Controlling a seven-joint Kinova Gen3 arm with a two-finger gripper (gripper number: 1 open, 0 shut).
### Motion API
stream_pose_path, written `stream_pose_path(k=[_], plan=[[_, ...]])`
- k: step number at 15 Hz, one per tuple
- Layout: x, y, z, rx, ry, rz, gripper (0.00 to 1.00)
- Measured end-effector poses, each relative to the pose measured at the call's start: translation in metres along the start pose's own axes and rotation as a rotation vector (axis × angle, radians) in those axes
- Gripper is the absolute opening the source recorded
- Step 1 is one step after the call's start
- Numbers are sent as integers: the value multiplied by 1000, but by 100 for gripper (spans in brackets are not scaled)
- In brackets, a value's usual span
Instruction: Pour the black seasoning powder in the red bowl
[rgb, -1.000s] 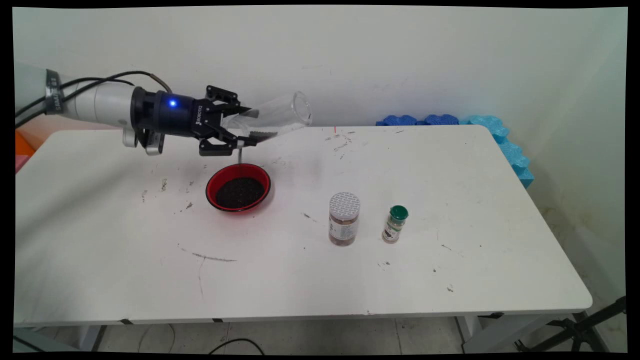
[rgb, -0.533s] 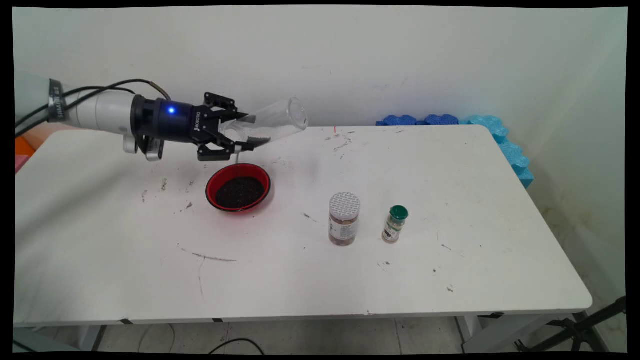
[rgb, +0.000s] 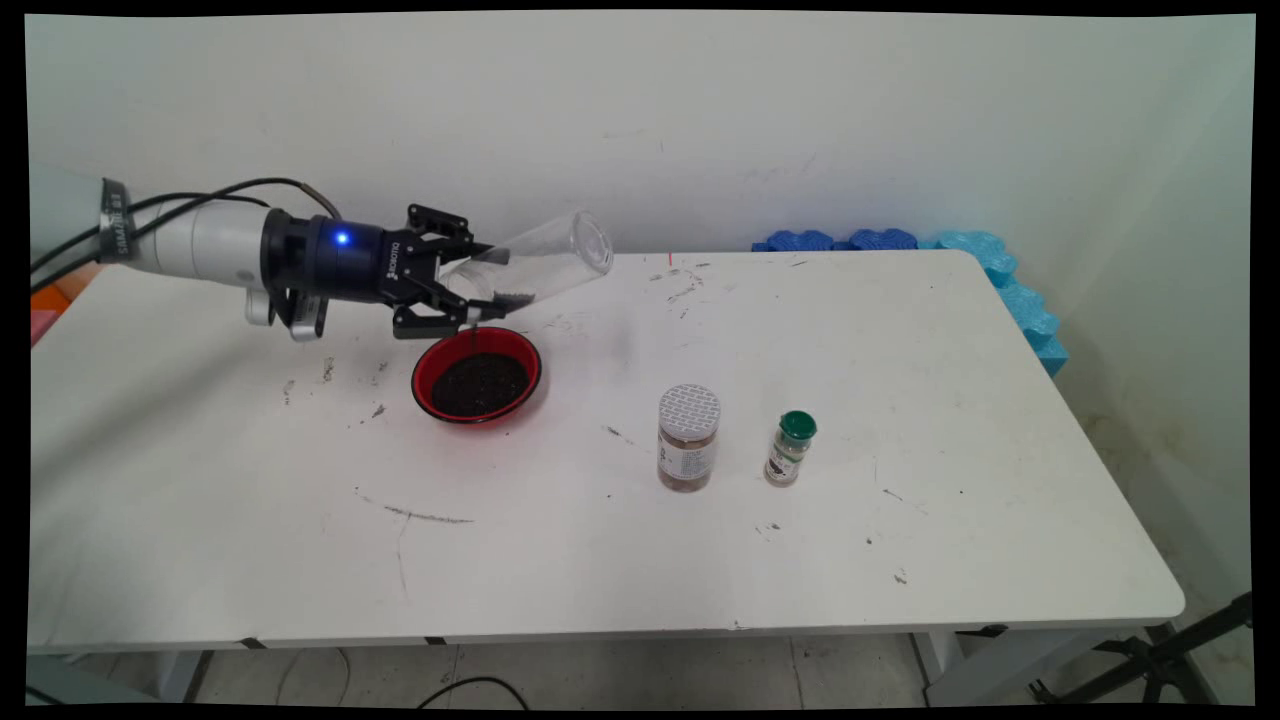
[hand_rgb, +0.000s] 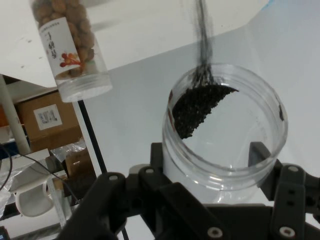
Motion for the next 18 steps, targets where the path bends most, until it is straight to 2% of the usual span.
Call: stream_pose_path(k=[9, 13, 18], plan=[[14, -8, 2, 12, 14, -49, 0], [18, -7, 2, 4, 22, -65, 0], [20, -6, 2, 8, 34, -46, 0]])
